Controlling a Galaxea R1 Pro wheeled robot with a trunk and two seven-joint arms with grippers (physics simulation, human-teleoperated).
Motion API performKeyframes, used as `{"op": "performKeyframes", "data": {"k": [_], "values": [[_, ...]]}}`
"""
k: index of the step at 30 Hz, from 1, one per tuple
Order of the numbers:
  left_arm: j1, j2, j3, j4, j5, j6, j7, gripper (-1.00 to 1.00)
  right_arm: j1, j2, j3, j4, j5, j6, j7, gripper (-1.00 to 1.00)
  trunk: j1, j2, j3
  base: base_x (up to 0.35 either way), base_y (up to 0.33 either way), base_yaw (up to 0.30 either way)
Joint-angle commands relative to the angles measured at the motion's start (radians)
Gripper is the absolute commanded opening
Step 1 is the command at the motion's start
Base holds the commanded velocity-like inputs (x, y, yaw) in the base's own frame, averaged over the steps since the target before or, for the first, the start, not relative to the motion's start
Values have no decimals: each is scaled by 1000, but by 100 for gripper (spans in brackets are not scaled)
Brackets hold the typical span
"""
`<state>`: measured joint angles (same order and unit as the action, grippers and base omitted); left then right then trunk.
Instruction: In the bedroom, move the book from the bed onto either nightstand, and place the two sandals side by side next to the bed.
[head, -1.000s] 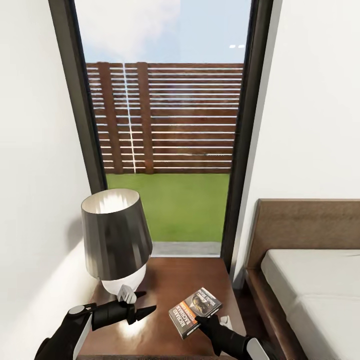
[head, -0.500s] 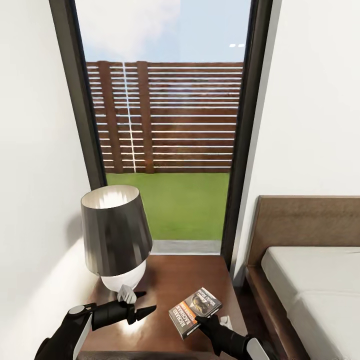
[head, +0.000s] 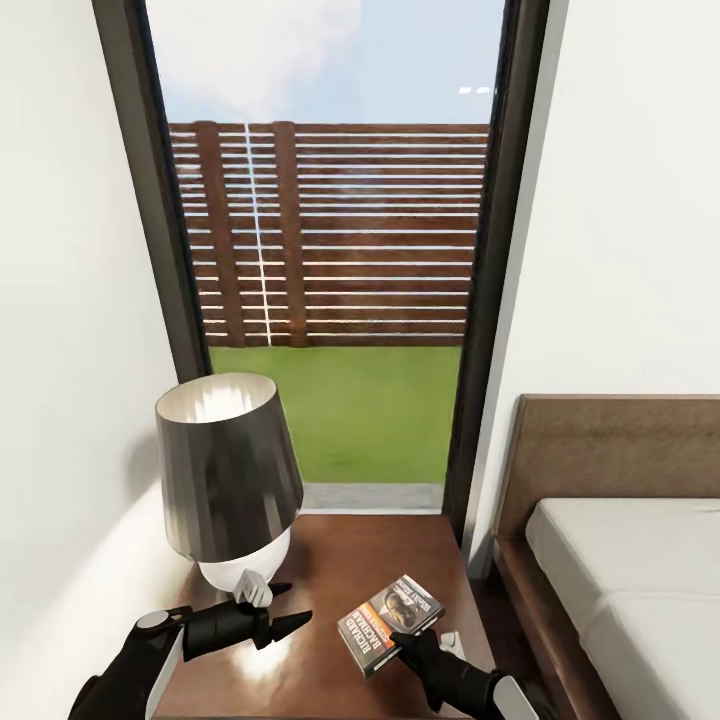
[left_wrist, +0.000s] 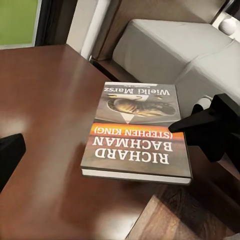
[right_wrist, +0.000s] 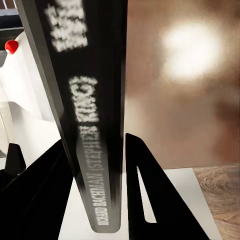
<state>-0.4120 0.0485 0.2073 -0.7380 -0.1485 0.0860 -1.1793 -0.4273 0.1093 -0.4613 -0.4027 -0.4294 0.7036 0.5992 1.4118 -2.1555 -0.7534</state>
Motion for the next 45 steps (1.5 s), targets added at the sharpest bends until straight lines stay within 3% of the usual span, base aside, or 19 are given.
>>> {"op": "performKeyframes", "data": {"k": [1,7,12,21,28,36,42,45], "values": [[-1,-1,4,-1,-6,9,-7,100,-1,1,-7,-1,0,7,2,-100,0,-1,-1,3,0,0],[-1,-1,4,-1,-6,9,-7,100,-1,1,-7,-1,0,7,2,-100,0,-1,-1,1,0,0],[-1,-1,4,-1,-5,9,-7,100,-1,1,-7,-1,0,7,2,-100,19,-36,-17,0,0,0],[-1,-1,4,-1,-5,9,-7,100,-1,1,-7,-1,0,7,2,-100,19,-36,-17,0,0,0],[-1,-1,4,-1,-5,9,-7,100,-1,1,-7,-1,0,7,2,-100,46,-85,-39,0,0,0],[-1,-1,4,-1,-5,9,-7,100,-1,1,-7,-1,0,7,2,-100,46,-85,-39,0,0,0],[-1,-1,4,-1,-5,9,-7,100,-1,1,-7,-1,0,7,2,-100,69,-127,-57,0,0,0],[-1,-1,4,-1,-5,9,-7,100,-1,1,-7,-1,0,7,2,-100,69,-127,-57,0,0,0]]}}
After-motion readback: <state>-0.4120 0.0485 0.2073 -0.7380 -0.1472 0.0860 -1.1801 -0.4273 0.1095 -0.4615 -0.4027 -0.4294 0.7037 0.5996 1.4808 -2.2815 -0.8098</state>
